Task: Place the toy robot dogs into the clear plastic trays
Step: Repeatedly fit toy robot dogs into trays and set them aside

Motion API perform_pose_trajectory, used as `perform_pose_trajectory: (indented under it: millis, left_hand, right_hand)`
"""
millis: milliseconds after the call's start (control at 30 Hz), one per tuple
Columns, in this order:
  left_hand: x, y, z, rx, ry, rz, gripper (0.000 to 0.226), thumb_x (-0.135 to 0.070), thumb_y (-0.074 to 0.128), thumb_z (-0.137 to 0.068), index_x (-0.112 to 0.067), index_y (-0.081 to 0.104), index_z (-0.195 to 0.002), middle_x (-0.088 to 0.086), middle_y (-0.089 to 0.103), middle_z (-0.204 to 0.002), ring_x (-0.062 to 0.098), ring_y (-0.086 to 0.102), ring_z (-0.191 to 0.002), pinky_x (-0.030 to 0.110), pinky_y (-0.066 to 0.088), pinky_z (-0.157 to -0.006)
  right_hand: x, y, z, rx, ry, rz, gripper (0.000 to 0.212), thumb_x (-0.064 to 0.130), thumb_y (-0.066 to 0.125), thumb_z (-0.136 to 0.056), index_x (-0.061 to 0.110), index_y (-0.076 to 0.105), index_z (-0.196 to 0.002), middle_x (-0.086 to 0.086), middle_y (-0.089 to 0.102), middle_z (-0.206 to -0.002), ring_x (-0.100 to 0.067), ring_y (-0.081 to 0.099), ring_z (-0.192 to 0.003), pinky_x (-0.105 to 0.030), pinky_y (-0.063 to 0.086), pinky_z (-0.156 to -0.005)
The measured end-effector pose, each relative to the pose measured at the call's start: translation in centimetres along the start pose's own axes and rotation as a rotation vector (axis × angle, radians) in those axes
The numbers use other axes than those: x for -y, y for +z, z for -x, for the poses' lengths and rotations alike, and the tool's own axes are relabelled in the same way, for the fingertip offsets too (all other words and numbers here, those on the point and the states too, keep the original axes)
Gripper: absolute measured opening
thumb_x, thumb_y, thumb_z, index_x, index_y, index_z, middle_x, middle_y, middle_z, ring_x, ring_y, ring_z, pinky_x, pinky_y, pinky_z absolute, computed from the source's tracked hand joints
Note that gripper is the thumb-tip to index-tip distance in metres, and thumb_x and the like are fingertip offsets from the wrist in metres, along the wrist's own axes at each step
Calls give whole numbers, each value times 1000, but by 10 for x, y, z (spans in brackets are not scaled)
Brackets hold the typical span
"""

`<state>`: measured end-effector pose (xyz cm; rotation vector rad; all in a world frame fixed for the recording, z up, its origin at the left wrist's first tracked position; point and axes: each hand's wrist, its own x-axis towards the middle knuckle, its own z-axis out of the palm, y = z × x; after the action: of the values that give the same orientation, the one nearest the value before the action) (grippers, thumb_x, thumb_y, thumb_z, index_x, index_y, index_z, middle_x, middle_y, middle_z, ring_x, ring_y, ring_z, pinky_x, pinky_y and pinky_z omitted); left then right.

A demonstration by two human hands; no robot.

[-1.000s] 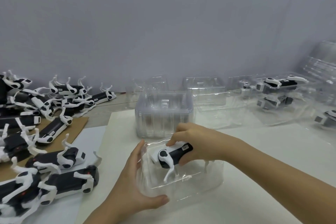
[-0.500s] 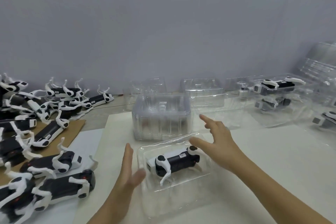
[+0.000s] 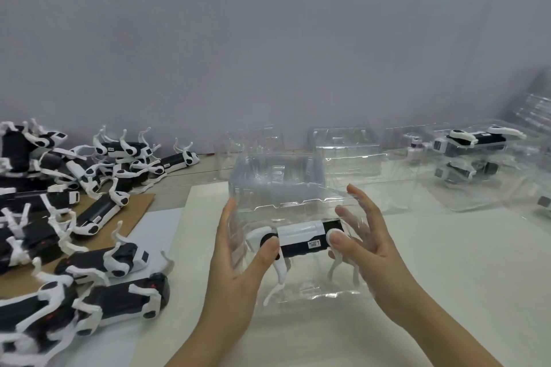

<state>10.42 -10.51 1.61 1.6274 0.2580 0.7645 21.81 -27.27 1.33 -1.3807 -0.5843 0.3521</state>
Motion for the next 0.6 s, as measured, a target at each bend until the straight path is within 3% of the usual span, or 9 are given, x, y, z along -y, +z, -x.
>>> perform_pose_trajectory:
  millis: [133, 233, 333, 467, 600]
  left_hand:
    - [1, 2, -1, 35, -27, -30, 66, -59, 70, -77, -64, 31, -129, -47, 35, -129, -25, 35, -122, -5, 34, -86]
    - [-4, -1, -4, 81, -59, -68, 77, -68, 72, -66, -72, 25, -126, -50, 29, -133, -29, 32, -121, 1, 34, -92]
    - [-10, -10, -5, 189, -82, -164, 109, -76, 81, -39, -83, 10, -122, -59, 17, -132, -33, 23, -122, 5, 31, -96]
    - [-10, -11, -6, 197, -96, -84, 101, -67, 81, -46, -85, 14, -120, -57, 19, -134, -16, 35, -128, 7, 39, -93]
    - [-11, -7, -3, 207, -115, -29, 95, -55, 83, -52, -79, 24, -122, -57, 26, -126, -1, 41, -131, 16, 48, -87]
  right_hand:
    - [-3, -2, 3, -23, 3, -30, 75, 49, 79, -64, 69, 41, -125, 12, 48, -138, -1, 61, -113, -33, 55, -88]
    - [-3, -2, 3, -40, 46, -120, 70, 42, 83, -67, 67, 46, -121, 8, 52, -136, -5, 65, -107, -31, 55, -81]
    - [-1, -3, 3, -51, 79, -204, 68, 37, 80, -66, 63, 49, -120, 3, 53, -134, -9, 65, -108, -28, 56, -72]
    - [2, -3, 5, -26, 88, -209, 77, 43, 82, -55, 64, 48, -121, 4, 54, -133, -17, 58, -121, -26, 56, -70]
    - [-1, 0, 5, -27, 124, -243, 67, 34, 74, -65, 63, 48, -120, 0, 54, -133, -18, 57, -122, -32, 55, -75]
